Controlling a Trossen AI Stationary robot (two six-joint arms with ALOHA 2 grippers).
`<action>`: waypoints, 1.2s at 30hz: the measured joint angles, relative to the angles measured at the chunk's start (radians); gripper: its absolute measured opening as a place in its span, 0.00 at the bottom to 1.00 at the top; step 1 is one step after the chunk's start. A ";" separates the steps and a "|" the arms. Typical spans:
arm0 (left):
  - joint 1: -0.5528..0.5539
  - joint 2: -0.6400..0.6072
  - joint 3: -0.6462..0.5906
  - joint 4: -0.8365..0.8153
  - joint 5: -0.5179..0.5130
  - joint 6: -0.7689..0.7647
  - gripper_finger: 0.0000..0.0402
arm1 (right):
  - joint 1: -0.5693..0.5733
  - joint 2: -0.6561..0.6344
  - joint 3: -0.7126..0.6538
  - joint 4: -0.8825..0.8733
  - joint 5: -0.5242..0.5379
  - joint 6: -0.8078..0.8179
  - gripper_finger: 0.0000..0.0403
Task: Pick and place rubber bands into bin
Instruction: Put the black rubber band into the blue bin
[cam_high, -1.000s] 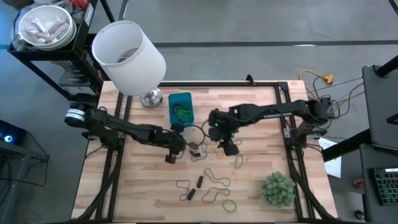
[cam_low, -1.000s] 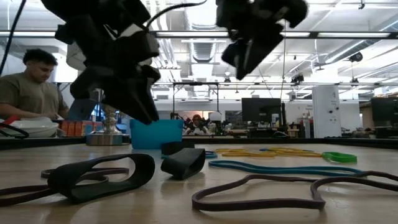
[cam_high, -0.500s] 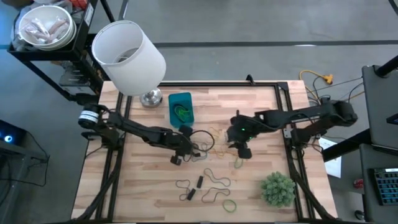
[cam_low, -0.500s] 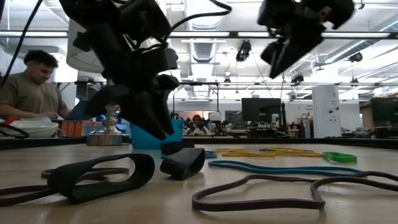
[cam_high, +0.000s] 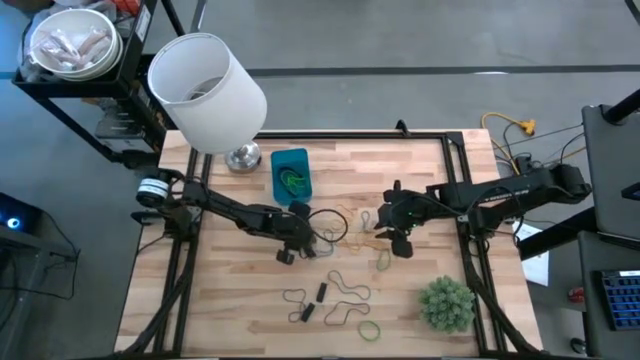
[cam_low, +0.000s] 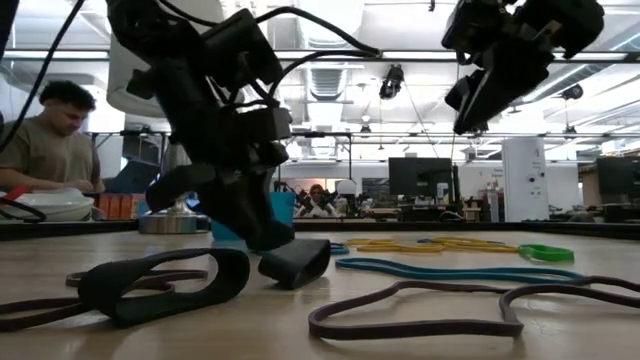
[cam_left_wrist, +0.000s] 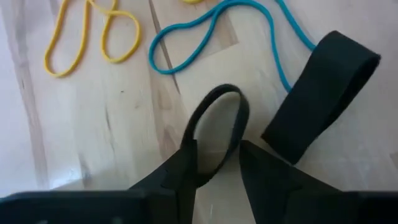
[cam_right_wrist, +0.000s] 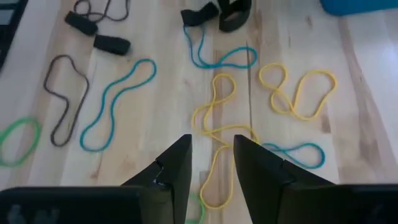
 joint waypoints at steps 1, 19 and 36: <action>0.001 0.000 0.001 0.000 -0.002 -0.007 0.24 | 0.003 0.003 -0.002 -0.003 0.001 -0.001 0.28; -0.002 -0.126 0.007 -0.008 -0.189 -0.025 0.00 | 0.004 0.007 -0.028 0.004 0.071 -0.019 0.21; 0.165 -0.321 -0.009 -0.109 -0.413 -0.025 0.00 | 0.004 0.008 -0.077 0.132 0.071 -0.027 0.17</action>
